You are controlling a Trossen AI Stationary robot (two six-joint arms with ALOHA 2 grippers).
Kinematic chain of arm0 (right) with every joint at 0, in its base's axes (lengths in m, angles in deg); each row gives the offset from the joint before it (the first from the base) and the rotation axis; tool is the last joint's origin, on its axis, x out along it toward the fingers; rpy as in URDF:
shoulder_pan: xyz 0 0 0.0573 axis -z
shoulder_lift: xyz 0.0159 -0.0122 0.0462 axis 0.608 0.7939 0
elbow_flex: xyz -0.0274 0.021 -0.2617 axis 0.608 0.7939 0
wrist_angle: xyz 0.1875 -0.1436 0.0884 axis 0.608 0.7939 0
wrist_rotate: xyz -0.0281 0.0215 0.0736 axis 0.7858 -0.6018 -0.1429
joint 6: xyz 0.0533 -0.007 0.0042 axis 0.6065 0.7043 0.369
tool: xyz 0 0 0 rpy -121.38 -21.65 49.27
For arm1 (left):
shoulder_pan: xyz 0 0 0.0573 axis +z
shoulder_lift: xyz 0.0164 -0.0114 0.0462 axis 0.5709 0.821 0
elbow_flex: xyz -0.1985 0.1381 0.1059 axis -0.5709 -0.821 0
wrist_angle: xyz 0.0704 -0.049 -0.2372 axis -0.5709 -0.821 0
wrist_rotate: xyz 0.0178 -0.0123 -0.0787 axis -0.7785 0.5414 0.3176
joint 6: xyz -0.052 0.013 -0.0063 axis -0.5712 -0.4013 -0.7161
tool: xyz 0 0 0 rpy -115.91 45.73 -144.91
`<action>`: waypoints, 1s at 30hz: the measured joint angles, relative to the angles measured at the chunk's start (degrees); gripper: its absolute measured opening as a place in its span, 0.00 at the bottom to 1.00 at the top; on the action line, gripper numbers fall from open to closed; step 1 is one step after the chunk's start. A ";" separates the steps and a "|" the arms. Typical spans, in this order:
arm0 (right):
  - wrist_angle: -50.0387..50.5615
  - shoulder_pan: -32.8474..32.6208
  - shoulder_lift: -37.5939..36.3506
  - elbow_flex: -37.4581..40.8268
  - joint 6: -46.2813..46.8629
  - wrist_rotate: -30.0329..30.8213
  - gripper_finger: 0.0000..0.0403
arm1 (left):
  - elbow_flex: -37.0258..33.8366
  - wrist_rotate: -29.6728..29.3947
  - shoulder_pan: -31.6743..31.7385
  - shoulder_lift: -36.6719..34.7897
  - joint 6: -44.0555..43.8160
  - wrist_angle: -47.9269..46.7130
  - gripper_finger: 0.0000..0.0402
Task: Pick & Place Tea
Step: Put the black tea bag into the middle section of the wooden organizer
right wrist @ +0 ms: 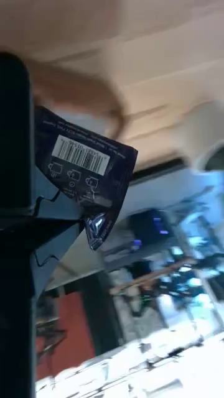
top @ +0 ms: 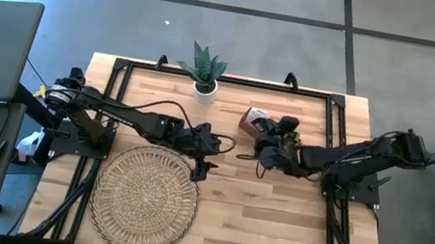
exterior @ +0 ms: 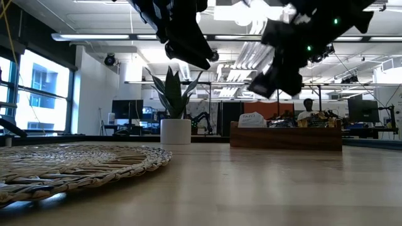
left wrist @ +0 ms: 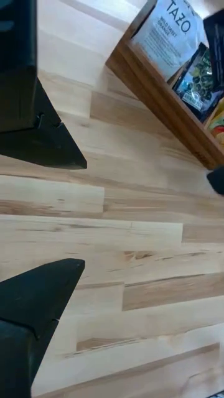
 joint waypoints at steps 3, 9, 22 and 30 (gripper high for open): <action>6.44 1.38 0.02 0.02 4.17 -3.94 0.01 | 0.00 -0.04 0.00 0.00 0.21 0.16 0.61; 0.18 2.05 0.04 0.00 -4.66 -23.49 0.00 | 0.00 -0.76 1.10 0.00 1.55 2.29 0.61; -15.85 1.85 -0.04 -0.02 -14.22 -38.88 0.00 | -0.02 -0.01 5.81 1.92 1.68 8.24 0.61; -18.56 1.83 -0.04 -0.02 -17.12 -40.85 0.01 | 0.02 1.91 7.54 2.52 1.51 9.99 0.58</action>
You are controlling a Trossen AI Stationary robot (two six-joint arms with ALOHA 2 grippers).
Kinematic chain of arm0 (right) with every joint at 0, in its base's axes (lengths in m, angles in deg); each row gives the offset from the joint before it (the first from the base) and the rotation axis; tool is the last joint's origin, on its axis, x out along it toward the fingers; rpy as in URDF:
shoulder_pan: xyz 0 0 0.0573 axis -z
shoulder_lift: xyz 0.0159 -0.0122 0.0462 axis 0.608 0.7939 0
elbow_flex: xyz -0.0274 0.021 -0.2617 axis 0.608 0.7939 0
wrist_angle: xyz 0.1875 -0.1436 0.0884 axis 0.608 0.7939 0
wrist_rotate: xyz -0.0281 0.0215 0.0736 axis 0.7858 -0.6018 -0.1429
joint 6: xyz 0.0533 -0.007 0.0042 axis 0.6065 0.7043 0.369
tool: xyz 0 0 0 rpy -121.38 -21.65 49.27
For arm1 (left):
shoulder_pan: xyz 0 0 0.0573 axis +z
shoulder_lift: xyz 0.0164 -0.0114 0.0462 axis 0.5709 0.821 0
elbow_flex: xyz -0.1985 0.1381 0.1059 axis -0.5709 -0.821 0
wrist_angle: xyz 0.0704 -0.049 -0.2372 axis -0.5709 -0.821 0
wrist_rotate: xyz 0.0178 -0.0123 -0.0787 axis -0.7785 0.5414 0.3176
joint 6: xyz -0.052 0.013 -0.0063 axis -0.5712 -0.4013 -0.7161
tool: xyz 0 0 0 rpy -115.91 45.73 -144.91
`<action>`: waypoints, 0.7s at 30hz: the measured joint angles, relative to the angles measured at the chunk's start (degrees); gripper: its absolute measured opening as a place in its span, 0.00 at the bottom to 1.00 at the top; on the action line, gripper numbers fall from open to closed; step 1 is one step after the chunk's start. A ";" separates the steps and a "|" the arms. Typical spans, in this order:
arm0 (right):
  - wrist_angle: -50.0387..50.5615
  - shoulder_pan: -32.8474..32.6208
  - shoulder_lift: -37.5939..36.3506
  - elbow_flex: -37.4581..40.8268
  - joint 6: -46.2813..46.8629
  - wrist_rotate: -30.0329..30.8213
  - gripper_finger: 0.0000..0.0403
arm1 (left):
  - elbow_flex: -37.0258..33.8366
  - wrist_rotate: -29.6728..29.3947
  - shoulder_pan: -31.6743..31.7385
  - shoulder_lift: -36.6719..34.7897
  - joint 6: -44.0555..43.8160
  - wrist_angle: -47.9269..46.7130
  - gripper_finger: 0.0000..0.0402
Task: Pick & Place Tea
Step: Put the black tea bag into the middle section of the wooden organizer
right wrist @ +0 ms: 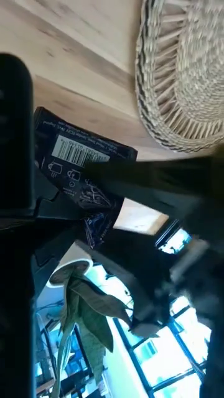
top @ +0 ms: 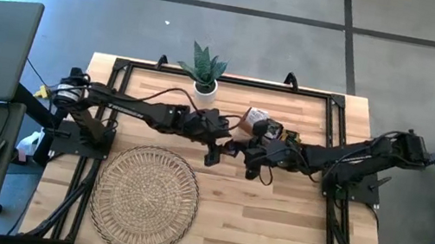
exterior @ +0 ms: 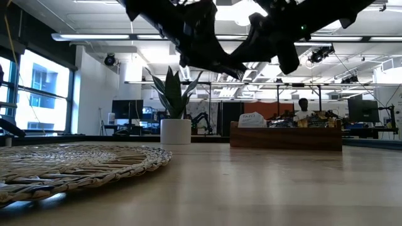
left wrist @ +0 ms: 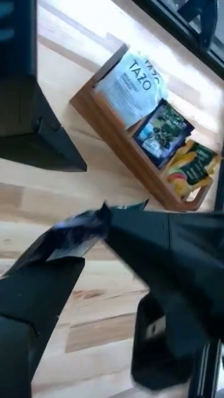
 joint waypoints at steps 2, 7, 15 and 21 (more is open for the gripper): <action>-0.18 0.08 0.00 -0.04 -0.40 0.09 0.01 | -0.02 1.42 0.08 0.77 0.00 0.38 0.52; -0.33 0.59 0.00 -0.04 -0.49 0.02 0.01 | 0.01 2.56 0.72 0.61 0.00 0.99 0.31; -0.63 0.59 0.02 -0.04 0.41 0.08 0.05 | -0.01 1.60 1.03 0.65 -0.02 0.70 0.02; -0.73 0.57 0.02 -0.04 5.06 1.79 0.19 | -0.02 0.24 1.03 0.65 -0.07 0.04 0.01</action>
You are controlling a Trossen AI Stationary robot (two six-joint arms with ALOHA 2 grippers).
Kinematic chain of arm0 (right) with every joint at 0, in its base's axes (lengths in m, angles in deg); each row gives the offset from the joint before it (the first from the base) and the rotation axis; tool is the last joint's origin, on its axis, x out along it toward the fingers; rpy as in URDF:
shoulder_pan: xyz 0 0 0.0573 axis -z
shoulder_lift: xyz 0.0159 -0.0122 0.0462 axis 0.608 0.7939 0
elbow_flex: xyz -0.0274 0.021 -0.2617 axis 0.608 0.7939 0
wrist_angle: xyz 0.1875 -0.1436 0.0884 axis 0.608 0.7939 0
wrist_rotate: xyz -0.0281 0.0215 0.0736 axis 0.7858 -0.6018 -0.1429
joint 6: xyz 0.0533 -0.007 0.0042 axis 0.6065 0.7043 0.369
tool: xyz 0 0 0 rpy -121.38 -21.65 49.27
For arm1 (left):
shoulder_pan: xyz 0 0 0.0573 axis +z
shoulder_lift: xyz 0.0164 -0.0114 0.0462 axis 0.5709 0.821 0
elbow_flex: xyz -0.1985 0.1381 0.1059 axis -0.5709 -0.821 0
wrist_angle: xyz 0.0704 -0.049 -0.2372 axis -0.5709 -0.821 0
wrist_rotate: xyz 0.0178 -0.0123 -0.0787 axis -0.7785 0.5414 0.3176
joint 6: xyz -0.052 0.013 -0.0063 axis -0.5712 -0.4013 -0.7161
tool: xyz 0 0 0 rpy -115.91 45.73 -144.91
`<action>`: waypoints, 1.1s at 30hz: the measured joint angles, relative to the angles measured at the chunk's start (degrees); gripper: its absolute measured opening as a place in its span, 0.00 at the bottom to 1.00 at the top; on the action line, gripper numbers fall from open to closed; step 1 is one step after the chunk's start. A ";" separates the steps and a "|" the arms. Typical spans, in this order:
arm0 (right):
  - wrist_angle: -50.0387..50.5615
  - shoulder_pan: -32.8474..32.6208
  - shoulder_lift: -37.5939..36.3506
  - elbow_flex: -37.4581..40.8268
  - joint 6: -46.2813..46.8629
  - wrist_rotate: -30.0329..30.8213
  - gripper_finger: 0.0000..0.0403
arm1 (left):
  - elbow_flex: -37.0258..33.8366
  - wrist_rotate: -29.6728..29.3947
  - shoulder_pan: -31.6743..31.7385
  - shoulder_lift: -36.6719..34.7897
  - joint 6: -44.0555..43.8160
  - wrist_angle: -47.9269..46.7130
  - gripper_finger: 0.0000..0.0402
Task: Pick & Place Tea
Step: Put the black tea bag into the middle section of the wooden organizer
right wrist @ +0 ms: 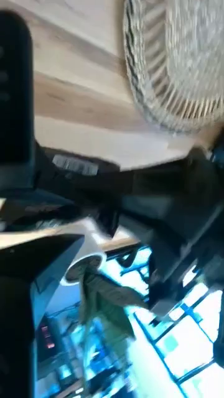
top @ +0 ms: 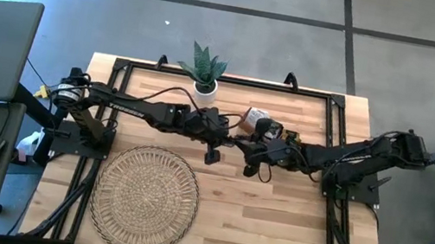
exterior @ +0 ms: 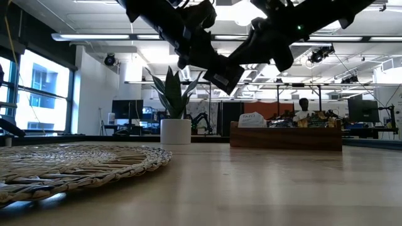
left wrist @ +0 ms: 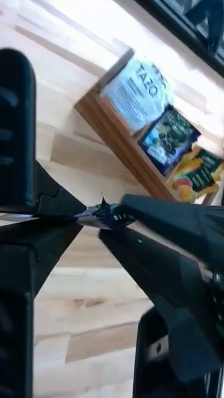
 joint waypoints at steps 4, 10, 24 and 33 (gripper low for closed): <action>0.54 0.00 0.00 0.00 3.15 4.74 0.29 | 0.00 -3.21 0.00 0.00 -0.19 -2.61 0.00; 4.84 -0.48 0.00 0.00 17.80 9.61 0.35 | -0.02 -10.03 0.00 0.00 -1.48 -5.53 0.00; 4.77 2.23 0.04 0.00 48.37 7.11 0.34 | -0.02 -12.23 -0.02 0.00 -3.05 -1.09 0.00; 2.17 7.40 0.04 0.02 66.16 -1.37 0.34 | -0.02 -13.44 -0.02 -0.02 -3.15 -0.44 0.00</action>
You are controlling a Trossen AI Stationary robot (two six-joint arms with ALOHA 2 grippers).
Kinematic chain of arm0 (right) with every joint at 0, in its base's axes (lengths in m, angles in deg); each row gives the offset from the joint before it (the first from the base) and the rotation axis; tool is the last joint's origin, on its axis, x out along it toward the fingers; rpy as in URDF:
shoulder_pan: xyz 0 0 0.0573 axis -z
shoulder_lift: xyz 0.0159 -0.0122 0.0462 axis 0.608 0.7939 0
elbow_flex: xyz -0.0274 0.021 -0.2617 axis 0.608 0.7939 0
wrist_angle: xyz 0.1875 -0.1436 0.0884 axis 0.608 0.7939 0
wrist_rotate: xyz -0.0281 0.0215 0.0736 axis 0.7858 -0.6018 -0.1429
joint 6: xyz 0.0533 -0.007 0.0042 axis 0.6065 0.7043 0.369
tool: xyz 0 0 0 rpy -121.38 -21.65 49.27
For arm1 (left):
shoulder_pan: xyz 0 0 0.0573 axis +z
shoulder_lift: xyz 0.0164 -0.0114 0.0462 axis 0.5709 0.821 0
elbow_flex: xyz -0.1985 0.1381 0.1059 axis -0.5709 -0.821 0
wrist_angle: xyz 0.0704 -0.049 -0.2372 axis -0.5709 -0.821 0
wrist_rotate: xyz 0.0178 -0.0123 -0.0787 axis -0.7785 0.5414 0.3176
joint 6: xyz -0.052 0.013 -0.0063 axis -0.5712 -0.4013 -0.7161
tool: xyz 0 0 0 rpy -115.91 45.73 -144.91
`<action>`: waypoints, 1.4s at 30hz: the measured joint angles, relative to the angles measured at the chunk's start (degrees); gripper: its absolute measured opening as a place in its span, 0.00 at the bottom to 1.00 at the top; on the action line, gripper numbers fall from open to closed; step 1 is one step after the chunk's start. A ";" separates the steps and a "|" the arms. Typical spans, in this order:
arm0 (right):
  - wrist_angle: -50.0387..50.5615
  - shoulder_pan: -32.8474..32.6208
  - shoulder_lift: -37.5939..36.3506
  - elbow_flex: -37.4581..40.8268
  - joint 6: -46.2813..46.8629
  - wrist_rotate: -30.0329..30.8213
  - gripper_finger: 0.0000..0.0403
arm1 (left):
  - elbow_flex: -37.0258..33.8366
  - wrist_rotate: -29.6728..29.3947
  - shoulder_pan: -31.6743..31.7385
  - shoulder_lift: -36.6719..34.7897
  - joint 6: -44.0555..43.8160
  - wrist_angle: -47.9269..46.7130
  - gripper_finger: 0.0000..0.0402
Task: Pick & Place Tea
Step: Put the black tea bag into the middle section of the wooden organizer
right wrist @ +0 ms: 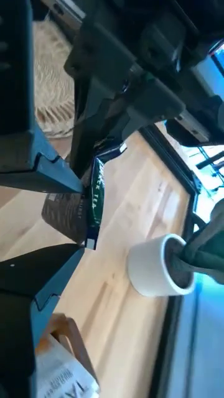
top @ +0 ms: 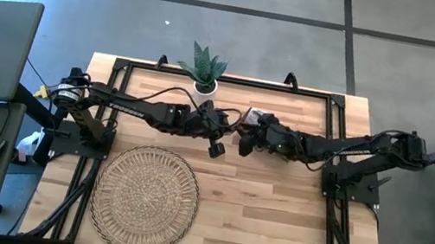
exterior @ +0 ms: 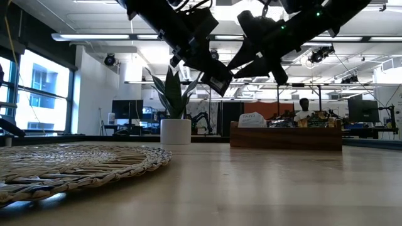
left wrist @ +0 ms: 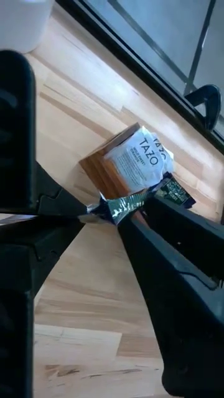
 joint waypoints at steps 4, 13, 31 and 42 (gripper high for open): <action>0.03 2.92 0.00 0.00 3.93 -6.86 0.34 | 0.00 0.94 0.02 0.00 0.08 0.19 0.00; -0.33 5.97 0.00 0.00 12.30 -16.57 0.34 | 0.00 -1.91 0.00 0.00 0.27 -0.34 0.00; 0.60 7.24 0.02 0.02 8.76 -18.38 0.25 | 0.02 -6.63 -1.53 0.76 1.93 -1.27 0.00; 0.40 7.22 0.00 0.02 11.68 -21.33 0.26 | 0.00 -14.16 -2.31 0.79 1.28 -2.75 0.00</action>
